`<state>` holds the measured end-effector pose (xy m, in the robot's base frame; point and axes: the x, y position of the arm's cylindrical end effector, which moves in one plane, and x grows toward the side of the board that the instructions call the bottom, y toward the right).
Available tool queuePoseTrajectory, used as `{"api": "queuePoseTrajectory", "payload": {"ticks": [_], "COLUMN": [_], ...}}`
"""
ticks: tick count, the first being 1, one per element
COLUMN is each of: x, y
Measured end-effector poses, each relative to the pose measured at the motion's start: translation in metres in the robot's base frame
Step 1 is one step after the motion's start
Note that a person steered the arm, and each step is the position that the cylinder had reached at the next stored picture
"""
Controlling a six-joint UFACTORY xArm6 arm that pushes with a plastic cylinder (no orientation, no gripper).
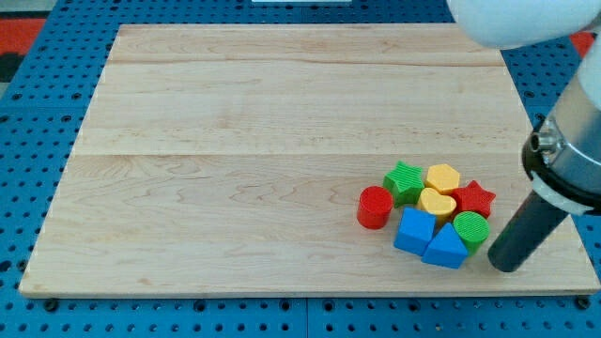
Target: Push the blue triangle right to the blue cube
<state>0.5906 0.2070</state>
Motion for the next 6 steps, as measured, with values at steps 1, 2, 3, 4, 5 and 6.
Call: {"api": "queuePoseTrajectory", "payload": {"ticks": [1, 2, 3, 4, 5, 6], "x": [0.003, 0.024, 0.026, -0.004, -0.037, -0.064], "y": [0.000, 0.000, -0.017, -0.053, -0.055, -0.058]}}
